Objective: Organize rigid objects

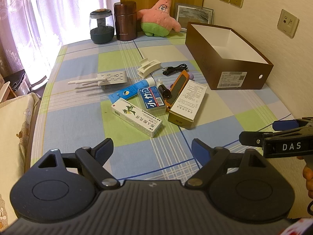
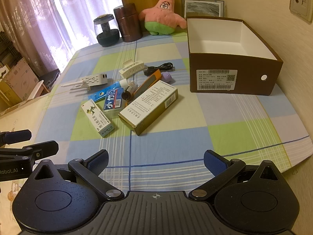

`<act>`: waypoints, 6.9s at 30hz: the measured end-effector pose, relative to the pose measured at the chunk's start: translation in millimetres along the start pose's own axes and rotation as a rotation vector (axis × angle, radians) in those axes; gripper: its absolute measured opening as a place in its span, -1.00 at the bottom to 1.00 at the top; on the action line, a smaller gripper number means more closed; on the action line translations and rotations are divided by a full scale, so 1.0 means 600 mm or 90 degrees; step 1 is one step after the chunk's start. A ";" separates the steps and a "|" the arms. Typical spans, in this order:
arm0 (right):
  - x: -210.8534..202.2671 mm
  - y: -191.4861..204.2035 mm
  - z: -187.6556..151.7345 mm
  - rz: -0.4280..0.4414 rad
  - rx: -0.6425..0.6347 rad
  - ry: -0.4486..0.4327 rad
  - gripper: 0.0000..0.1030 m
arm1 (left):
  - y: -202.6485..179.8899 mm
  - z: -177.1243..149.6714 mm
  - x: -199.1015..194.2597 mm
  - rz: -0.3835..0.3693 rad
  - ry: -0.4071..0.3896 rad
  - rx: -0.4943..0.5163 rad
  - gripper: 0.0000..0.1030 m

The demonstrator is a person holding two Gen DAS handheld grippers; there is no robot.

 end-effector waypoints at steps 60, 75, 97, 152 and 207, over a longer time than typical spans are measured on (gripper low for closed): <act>0.207 -0.036 0.111 0.033 -0.001 0.100 0.96 | 0.002 0.046 0.201 0.033 0.115 -0.033 0.65; 0.280 -0.061 0.156 0.015 0.035 0.113 0.96 | 0.001 0.068 0.257 0.043 0.143 -0.045 0.65; 0.272 -0.115 0.155 0.019 0.002 0.155 0.65 | -0.012 0.087 0.272 0.035 0.149 -0.024 0.61; 0.287 -0.106 0.123 -0.035 0.000 0.131 0.14 | -0.062 0.129 0.363 -0.047 0.143 0.083 0.10; 0.056 -0.121 0.233 0.037 -0.039 -0.023 0.08 | -0.190 0.285 0.178 -0.086 -0.044 0.120 0.05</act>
Point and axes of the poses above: each gripper's, at about its wrist camera, not at the fingertips, and x roughly the way its jaws point, y to its left, z to its top, the point moved 6 cm from there along x, roughly the way its jaws point, and after that the axes turned 14 degrees about z, right-handed, at the moved point
